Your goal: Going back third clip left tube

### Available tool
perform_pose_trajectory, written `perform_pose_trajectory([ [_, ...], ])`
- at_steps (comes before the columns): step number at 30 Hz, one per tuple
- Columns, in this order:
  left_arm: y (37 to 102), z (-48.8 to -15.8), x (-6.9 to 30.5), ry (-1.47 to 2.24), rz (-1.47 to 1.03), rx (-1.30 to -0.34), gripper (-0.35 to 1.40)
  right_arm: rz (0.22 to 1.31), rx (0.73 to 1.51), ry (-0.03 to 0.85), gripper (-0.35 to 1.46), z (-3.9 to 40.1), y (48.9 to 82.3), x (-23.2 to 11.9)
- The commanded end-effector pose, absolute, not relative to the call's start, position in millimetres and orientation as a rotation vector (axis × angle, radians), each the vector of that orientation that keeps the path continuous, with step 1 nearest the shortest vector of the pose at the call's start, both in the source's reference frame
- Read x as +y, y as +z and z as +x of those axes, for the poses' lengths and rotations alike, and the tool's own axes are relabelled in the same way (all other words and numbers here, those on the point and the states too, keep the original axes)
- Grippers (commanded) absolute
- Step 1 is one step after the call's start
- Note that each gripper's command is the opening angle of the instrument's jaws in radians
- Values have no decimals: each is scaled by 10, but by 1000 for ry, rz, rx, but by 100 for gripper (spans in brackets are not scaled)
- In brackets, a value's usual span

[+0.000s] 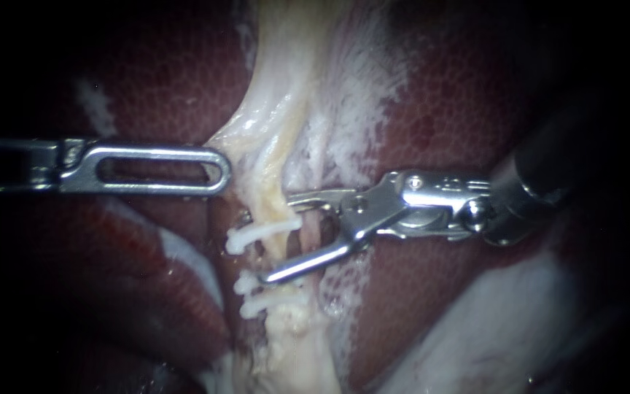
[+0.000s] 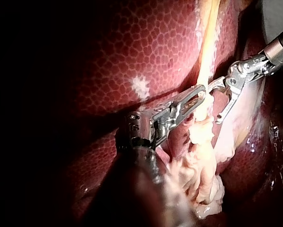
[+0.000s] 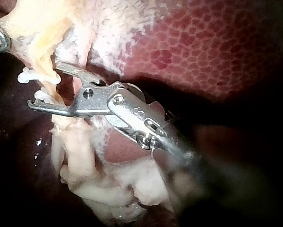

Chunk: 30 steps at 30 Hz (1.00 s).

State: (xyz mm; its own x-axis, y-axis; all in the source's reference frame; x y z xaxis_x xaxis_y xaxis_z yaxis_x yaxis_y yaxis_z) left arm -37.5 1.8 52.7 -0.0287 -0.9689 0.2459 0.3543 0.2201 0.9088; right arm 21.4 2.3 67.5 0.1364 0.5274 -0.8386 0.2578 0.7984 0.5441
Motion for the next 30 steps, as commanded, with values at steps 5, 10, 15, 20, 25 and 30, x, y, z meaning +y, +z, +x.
perform_pose_trajectory([
  [5, 527, -374, 19, -1230, 741, -1099, -35, 659, 1443, 236, 60, 176, 674, 21],
  [10, 529, -374, 19, -1230, 741, -1099, -35, 647, 1435, 252, 60, 139, 670, 16],
  [15, 531, -374, 19, -1230, 740, -1099, -35, 626, 1425, 259, 60, 111, 660, 19],
  [20, 533, -374, 19, -1229, 740, -1099, -35, 624, 1420, 255, 60, 97, 642, 30],
  [25, 535, -374, 19, -1229, 740, -1100, -35, 615, 1415, 259, 60, 89, 624, 34],
  [30, 537, -374, 19, -1228, 739, -1100, -35, 612, 1414, 263, 60, 87, 613, 37],
])
